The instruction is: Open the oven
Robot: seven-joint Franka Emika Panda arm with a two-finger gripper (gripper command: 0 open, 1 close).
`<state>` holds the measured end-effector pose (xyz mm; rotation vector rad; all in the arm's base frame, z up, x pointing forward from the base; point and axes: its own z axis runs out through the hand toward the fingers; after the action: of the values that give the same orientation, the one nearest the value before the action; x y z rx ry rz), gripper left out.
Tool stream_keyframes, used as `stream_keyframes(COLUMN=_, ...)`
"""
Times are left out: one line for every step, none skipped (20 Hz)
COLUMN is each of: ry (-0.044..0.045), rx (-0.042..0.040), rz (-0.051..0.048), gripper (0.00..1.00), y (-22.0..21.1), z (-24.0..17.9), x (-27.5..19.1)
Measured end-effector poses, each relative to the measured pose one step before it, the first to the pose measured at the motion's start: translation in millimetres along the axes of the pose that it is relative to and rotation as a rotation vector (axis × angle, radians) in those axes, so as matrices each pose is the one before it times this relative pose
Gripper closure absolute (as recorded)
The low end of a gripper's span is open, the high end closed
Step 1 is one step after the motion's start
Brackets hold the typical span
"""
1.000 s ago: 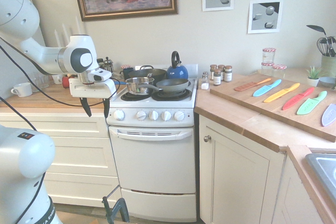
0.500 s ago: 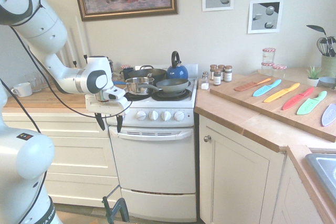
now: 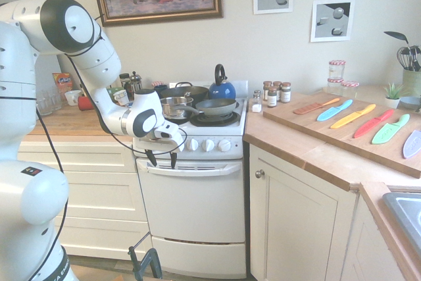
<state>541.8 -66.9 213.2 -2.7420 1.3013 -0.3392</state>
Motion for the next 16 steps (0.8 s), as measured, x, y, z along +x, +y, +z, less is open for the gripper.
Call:
stream_keyframes(ry=0.00734, rx=0.00464, rz=-0.00548, gripper=0.0, y=-4.47, z=4.28, x=3.81)
stream_keyframes(ry=0.00506, rx=0.00343, rz=-0.00541, gripper=0.0, y=-3.03, z=4.93, x=3.1)
stream_keyframes(ry=0.00379, rx=-0.00006, rz=-0.00416, gripper=0.0, y=-2.5, z=5.92, x=2.63)
stream_keyframes(ry=0.00302, rx=-0.00244, rz=-0.00264, gripper=0.0, y=-1.27, z=6.07, x=2.46)
stream_keyframes(ry=0.00263, rx=-0.00323, rz=-0.00246, gripper=0.0, y=0.06, z=6.19, x=2.5)
stream_keyframes(ry=0.00314, rx=-0.00136, rz=-0.00229, gripper=0.0, y=-0.03, z=5.83, x=1.9)
stream_keyframes(ry=0.00048, rx=-0.00175, rz=-0.00032, gripper=0.0, y=0.74, z=5.97, x=0.57)
stream_keyframes(ry=0.00069, rx=-0.00012, rz=0.00173, gripper=0.0, y=1.52, z=5.5, x=-0.11)
stream_keyframes(ry=-0.00006, rx=-0.00028, rz=-0.00011, gripper=0.0, y=1.01, z=4.84, x=0.19)
stream_keyframes(ry=-0.00127, rx=-0.00064, rz=0.0012, gripper=0.0, y=0.5, z=3.92, x=0.78)
stream_keyframes(ry=-0.00161, rx=-0.00141, rz=0.00142, gripper=0.0, y=0.96, z=2.42, x=0.93)
stream_keyframes(ry=0.00012, rx=-0.00333, rz=-0.00134, gripper=0.0, y=2.12, z=1.45, x=1.14)
stream_keyframes(ry=0.00202, rx=-0.00269, rz=-0.00432, gripper=0.0, y=2.04, z=0.2, x=1.63)
stream_keyframes(ry=0.00216, rx=-0.0033, rz=-0.00761, gripper=0.0, y=2.63, z=0.09, x=1.73)
stream_keyframes(ry=0.0047, rx=-0.0026, rz=-0.01156, gripper=0.0, y=3.8, z=0.26, x=1.57)
stream_keyframes(ry=0.00822, rx=0.0004, rz=-0.00846, gripper=0.0, y=4.2, z=0.27, x=1.23)
